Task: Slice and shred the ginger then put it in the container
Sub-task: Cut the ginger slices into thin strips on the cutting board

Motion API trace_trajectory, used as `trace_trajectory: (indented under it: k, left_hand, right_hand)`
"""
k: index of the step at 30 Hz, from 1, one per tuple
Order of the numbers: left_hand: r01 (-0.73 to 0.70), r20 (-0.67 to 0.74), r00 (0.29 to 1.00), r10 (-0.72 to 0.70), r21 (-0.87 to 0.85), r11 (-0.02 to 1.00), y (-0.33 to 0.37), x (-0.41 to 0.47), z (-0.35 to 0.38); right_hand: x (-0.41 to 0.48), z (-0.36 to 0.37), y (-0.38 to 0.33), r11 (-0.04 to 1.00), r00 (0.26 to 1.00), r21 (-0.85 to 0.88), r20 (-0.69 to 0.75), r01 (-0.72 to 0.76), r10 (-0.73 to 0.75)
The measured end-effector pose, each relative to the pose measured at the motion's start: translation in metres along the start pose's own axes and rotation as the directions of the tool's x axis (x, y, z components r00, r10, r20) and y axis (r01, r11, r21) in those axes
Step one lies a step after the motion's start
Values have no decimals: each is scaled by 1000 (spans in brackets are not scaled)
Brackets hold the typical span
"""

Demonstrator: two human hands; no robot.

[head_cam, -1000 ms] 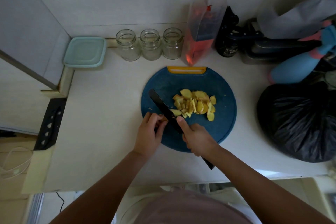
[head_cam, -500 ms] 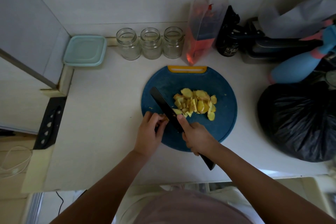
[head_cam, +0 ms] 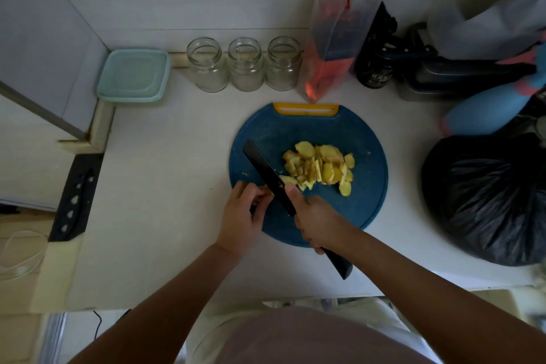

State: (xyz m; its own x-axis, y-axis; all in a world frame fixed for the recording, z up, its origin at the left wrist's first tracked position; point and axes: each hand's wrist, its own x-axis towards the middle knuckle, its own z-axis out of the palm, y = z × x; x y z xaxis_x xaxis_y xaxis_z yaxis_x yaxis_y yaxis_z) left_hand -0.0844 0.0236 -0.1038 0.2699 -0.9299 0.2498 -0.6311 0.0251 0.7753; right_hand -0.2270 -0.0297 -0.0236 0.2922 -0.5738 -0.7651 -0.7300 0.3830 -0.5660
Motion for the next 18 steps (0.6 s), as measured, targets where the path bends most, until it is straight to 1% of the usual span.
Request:
trace_trajectory:
  k: [2,6,7,9,11,15,17,18]
  left_hand:
    - [-4,20,1000,4,2,1000,0,0,1]
    - [9,28,1000,-9,-5,1000,-1,0,1]
    - [11,32,999,-10,-6,1000,-2,0,1]
    - [25,40,999,-25,-15,1000,-2,-1,0]
    - [38,37,999,-38,-9,999,-2,-1,-1]
    - [45,35,998,-45,-8,999,-1,2,-2]
    - [56,25,998,-56,-17,998,0,2,-1]
    - [57,19,998,-57,-21,998,0,2,-1]
  right_hand:
    - [0,2,-1,1000,1000,-15,-16,1,-2]
    - [6,8,-3,999,999,31,-43,-11,12]
    - [7,11,-3,1000,998,19,-69,-9,11]
    - [13,19,-1,998,993,-65,-121,9,-17]
    - [14,21,-4,995,992,-92,-121,25,-36]
    - [19,11,-4,999,989,-29,-144,30,-34]
    - [19,6,-1,1000,990,24,-140,10,-7]
    - [19,5,2,996,989,90,-144,3,10]
